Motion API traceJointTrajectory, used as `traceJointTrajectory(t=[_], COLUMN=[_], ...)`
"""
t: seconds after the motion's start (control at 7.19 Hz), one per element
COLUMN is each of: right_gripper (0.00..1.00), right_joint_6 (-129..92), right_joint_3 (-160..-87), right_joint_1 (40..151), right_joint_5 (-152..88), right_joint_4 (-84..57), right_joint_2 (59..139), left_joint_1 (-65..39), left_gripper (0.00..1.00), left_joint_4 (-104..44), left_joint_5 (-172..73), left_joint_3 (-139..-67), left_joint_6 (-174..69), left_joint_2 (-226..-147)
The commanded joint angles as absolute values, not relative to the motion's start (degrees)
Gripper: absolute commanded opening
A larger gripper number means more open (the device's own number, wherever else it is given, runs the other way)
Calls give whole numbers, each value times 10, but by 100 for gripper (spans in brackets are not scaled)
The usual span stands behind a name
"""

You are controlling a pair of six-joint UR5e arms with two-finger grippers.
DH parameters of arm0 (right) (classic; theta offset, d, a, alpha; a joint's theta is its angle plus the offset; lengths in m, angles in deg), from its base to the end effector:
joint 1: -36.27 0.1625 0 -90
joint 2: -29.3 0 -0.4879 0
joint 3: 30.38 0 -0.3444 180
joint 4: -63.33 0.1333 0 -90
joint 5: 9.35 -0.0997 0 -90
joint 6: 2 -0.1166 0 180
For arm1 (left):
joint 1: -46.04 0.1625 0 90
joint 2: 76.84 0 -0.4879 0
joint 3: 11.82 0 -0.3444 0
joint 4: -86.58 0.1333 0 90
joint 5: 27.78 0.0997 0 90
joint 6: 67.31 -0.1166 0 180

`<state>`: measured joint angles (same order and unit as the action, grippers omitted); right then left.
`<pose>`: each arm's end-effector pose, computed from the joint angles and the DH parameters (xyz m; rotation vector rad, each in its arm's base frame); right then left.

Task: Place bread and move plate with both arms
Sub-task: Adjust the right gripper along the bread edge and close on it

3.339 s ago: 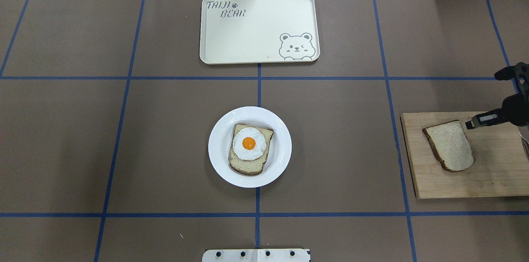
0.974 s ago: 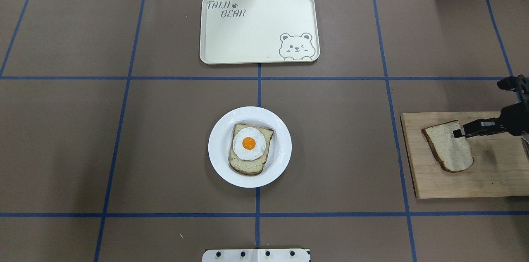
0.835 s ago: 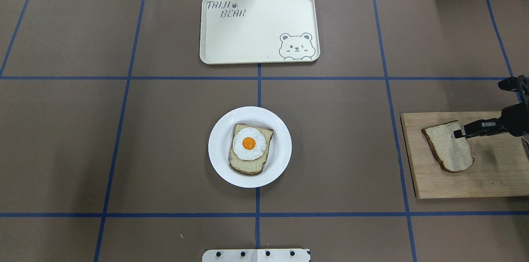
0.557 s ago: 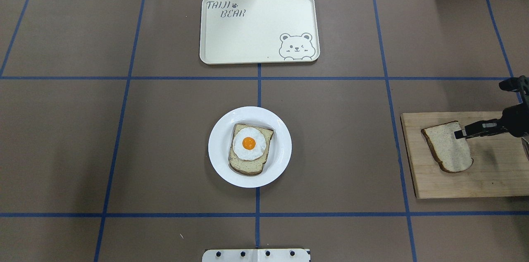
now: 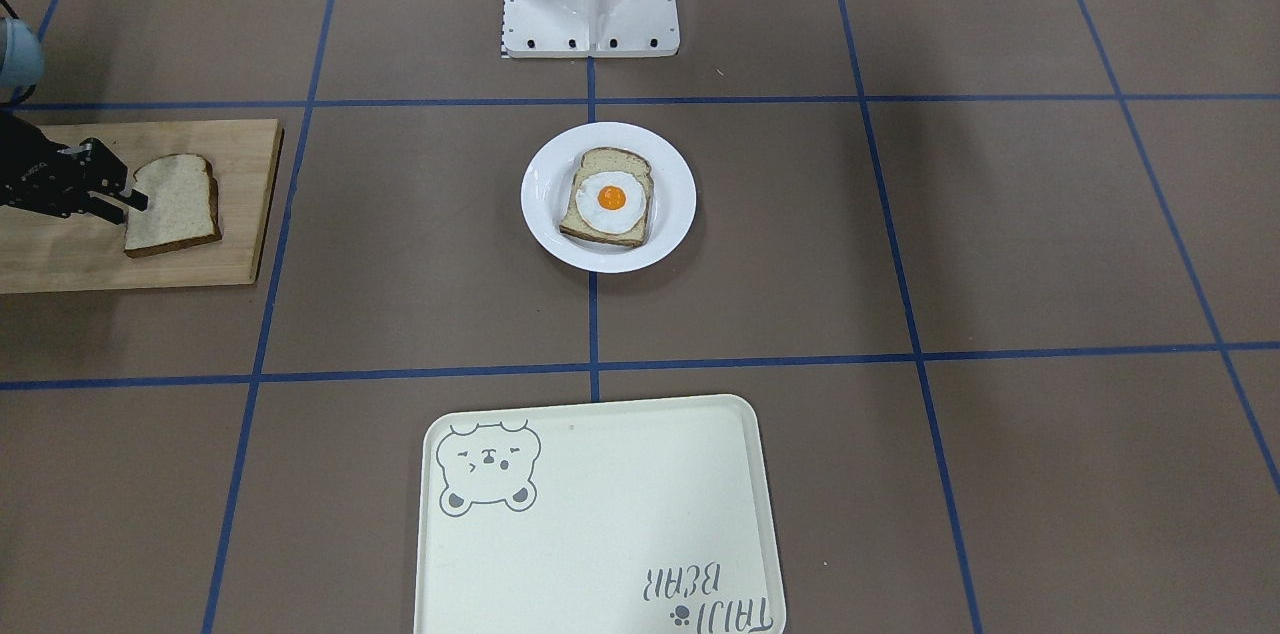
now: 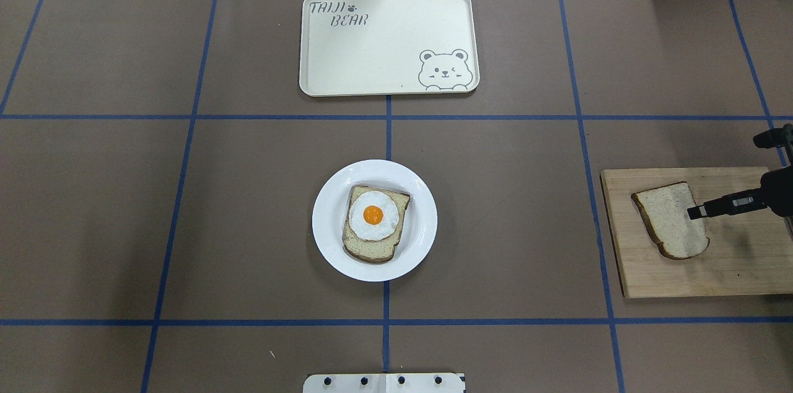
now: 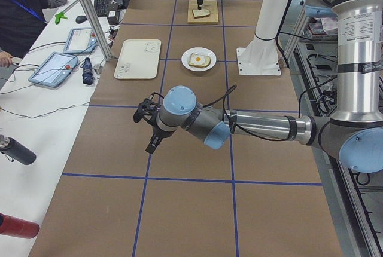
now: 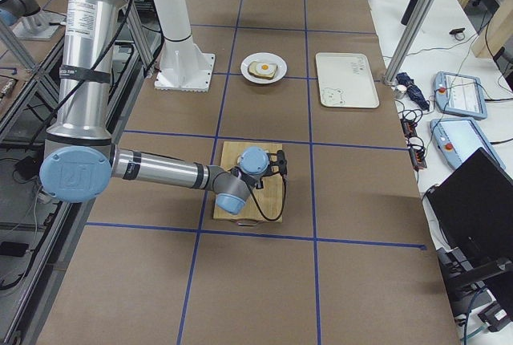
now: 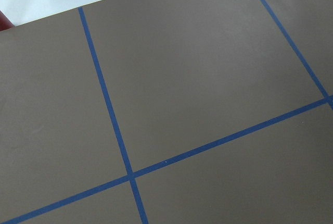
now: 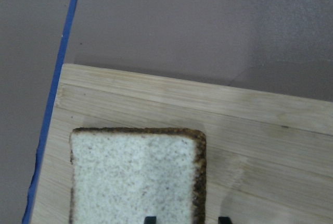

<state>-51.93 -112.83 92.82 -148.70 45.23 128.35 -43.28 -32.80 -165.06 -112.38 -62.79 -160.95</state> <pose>-0.1679 -0.3355 0.7040 0.1466 -1.1834 -0.1624 -0.0426 -0.4206 0.6295 0.5223 0.8238 0.1834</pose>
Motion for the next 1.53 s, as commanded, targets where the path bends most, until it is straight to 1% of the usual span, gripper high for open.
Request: traceJointTrajectory(t=[0.0, 0.28, 0.42, 0.56, 0.7, 1.25, 1.39], right_gripper=[35, 35, 28, 7, 0, 0, 0], right_joint_6=[-520, -521, -523, -521, -521, -519, -519], right_joint_3=[-1129, -1130, -1130, -1129, -1130, -1135, -1134], right_joint_1=[923, 920, 919, 919, 920, 923, 945], right_joint_5=[-1484, -1484, -1484, -1484, -1484, -1514, -1543], right_joint_4=[459, 459, 459, 459, 459, 469, 477], right_joint_2=[1290, 1286, 1284, 1284, 1284, 1284, 1284], left_joint_1=[-433, -433, -433, -433, -433, -433, -433], left_gripper=[99, 99, 99, 99, 99, 99, 99], left_joint_4=[-328, -328, -329, -328, -328, -329, -328], left_joint_5=[-1651, -1651, -1651, -1651, -1651, -1651, -1651], left_joint_3=[-1125, -1125, -1125, -1125, -1125, -1125, -1124], left_joint_6=[-627, -627, -627, -627, -627, -621, -621], left_joint_2=[-1610, -1610, -1610, -1610, -1610, -1614, -1614])
